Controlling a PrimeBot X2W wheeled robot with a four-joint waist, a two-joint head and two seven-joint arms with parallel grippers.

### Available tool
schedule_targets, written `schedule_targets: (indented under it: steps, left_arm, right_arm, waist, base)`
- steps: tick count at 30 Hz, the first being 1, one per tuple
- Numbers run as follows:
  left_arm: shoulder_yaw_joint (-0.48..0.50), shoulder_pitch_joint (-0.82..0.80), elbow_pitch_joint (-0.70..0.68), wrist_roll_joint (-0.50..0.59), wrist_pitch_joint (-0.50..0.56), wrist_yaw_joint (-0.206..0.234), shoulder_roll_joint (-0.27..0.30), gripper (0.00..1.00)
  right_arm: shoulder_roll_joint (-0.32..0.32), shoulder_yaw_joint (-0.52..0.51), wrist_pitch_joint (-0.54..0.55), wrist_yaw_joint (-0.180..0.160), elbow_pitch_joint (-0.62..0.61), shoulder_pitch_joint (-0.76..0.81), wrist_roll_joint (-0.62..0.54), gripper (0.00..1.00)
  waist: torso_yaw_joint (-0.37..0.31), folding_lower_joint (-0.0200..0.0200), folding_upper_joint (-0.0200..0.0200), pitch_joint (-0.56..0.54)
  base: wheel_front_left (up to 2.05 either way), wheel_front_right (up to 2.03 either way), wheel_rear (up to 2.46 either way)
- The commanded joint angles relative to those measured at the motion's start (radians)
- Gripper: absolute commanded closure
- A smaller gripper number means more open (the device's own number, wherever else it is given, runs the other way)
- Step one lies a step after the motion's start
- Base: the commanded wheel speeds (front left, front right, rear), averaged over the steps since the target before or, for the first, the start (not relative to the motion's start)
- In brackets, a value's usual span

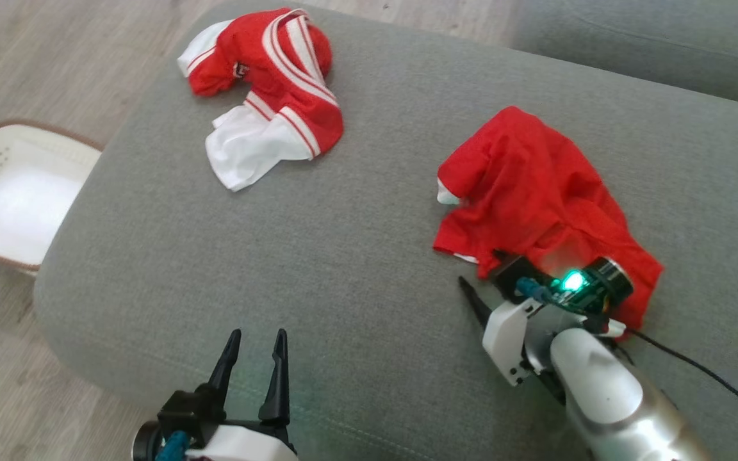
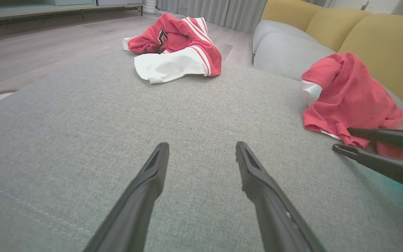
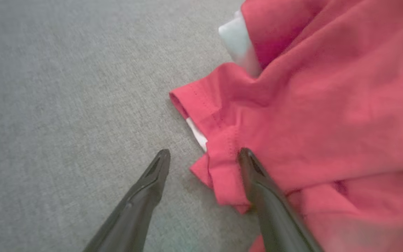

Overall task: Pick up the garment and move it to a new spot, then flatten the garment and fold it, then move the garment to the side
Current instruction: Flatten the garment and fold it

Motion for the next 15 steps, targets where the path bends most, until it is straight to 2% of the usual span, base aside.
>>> schedule_targets:
  steps: [1,2,4,9,15]
  left_arm:
    - [0.028,-0.041,-0.021,0.007,-0.012,-0.006,-0.006,0.00]
    - [0.029,-0.041,-0.020,0.008,-0.012,-0.006,-0.007,0.00]
    - [0.034,-0.040,-0.020,0.009,-0.012,-0.006,-0.009,0.00]
    - [0.045,-0.038,-0.019,0.014,-0.012,-0.007,-0.011,0.00]
    - [0.055,-0.032,-0.014,0.024,-0.012,-0.012,-0.002,0.00]
  right_arm:
    - [0.005,-0.010,0.026,0.004,-0.013,-0.035,-0.029,0.23]
    - [0.005,-0.021,0.040,0.004,-0.010,-0.036,-0.038,0.58]
    - [0.005,-0.041,0.063,0.004,-0.013,-0.037,-0.043,1.00]
    - [0.005,-0.046,0.056,0.004,-0.045,-0.037,-0.015,1.00]
    - [0.005,-0.011,-0.023,0.004,-0.148,-0.052,0.113,1.00]
  waist:
    - [0.011,-0.0002,0.0000,0.006]
    - [0.013,-0.0002,0.0000,0.006]
    - [0.011,-0.0002,0.0000,0.005]
    - [-0.010,-0.0002,0.0000,0.000]
    - [-0.075,-0.0002,0.0000,-0.030]
  base:
    - [0.00,0.00,0.00]
    - [0.00,0.00,0.00]
    - [0.00,0.00,0.00]
    - [0.00,0.00,0.00]
    - [0.00,0.00,0.00]
